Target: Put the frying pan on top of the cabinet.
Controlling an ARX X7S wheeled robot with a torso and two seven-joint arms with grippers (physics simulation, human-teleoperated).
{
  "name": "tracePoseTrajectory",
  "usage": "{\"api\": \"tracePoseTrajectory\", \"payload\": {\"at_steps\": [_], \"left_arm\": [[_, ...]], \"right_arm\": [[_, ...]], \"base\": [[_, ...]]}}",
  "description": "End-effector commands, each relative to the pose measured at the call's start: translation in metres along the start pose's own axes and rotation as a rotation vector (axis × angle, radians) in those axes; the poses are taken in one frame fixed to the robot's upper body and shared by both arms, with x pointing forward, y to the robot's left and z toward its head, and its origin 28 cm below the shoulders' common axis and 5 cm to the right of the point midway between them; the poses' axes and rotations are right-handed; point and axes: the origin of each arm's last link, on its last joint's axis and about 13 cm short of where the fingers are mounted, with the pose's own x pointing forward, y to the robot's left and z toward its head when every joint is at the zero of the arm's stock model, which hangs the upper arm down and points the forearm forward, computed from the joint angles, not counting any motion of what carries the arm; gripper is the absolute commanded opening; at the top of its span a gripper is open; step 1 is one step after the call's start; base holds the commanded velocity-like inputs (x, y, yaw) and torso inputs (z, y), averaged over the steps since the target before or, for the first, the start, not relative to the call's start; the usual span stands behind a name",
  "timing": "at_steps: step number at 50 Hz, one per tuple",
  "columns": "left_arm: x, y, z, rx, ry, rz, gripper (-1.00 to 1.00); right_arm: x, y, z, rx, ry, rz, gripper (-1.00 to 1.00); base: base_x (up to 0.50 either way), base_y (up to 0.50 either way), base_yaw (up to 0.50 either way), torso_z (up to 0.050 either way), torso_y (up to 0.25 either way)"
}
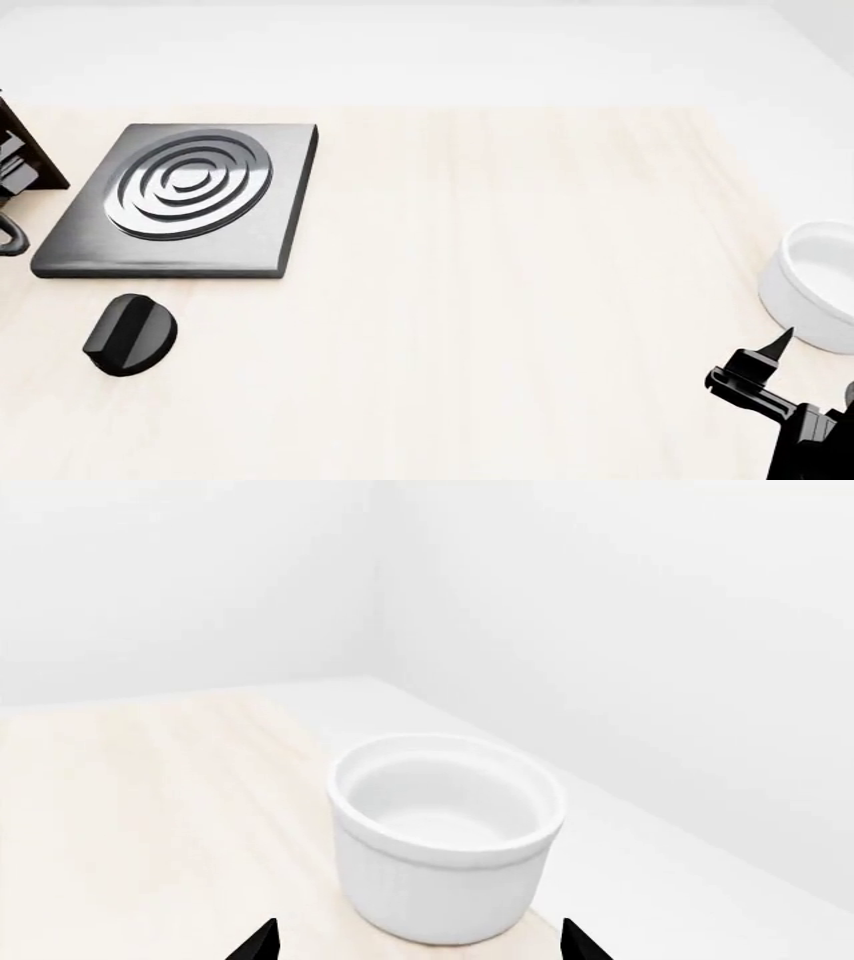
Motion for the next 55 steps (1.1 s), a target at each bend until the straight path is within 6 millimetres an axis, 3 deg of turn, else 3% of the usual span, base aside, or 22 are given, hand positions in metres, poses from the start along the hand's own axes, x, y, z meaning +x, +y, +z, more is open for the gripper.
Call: {"api": "tracePoseTrajectory", "payload": {"at_steps": [1, 25, 29, 33, 34, 35, 39, 41, 42, 50, 55], "left_arm": [[-0.003, -0.001, 0.014, 0.010, -0.134, 0.003, 1.00], [-0.032, -0.025, 0.036, 0.013, -0.275, -0.144, 1.00], [-0.041, -0.038, 0.035, 0.061, -0.332, -0.237, 1.00], [-0.062, -0.061, 0.025, 0.123, -0.373, -0.436, 1.00], [-0.057, -0.067, -0.009, 0.196, -0.257, -0.504, 1.00], [-0.060, -0.067, -0.025, 0.251, -0.229, -0.509, 1.00], [-0.101, -0.057, -0.037, 0.267, -0.404, -0.633, 1.00], [-0.109, -0.054, -0.060, 0.316, -0.382, -0.700, 1.00], [-0.116, -0.048, -0.083, 0.359, -0.367, -0.787, 1.00], [-0.134, -0.012, -0.157, 0.463, -0.305, -0.998, 1.00], [-0.136, 0.007, -0.184, 0.489, -0.299, -1.042, 1.00]], "right_arm": [[0.000, 0.000, 0.000, 0.001, 0.000, 0.004, 1.00], [-0.001, 0.002, 0.000, 0.000, -0.001, 0.012, 1.00], [-0.001, 0.003, 0.000, -0.001, -0.002, 0.014, 1.00], [-0.001, 0.006, 0.000, -0.006, -0.003, 0.027, 1.00], [-0.001, 0.007, 0.000, -0.009, -0.004, 0.033, 1.00], [-0.001, 0.008, 0.000, -0.010, -0.004, 0.039, 1.00], [0.000, 0.012, 0.001, -0.014, -0.005, 0.058, 1.00], [0.000, 0.020, 0.004, -0.020, -0.018, 0.101, 1.00], [0.000, 0.022, 0.006, -0.024, -0.025, 0.115, 1.00], [-0.004, 0.049, 0.018, -0.039, -0.075, 0.262, 1.00], [-0.008, 0.062, 0.025, -0.050, -0.110, 0.346, 1.00]], "base": [[0.00, 0.00, 0.00, 0.000, 0.000], [0.00, 0.00, 0.00, 0.000, 0.250], [0.00, 0.00, 0.00, 0.000, 0.250], [0.00, 0.00, 0.00, 0.000, 0.144], [0.00, 0.00, 0.00, 0.000, 0.000], [0.00, 0.00, 0.00, 0.000, 0.000], [0.00, 0.00, 0.00, 0.000, 0.000], [0.00, 0.00, 0.00, 0.000, 0.000], [0.00, 0.00, 0.00, 0.000, 0.000], [0.00, 0.00, 0.00, 0.000, 0.000], [0.00, 0.00, 0.00, 0.000, 0.000]]}}
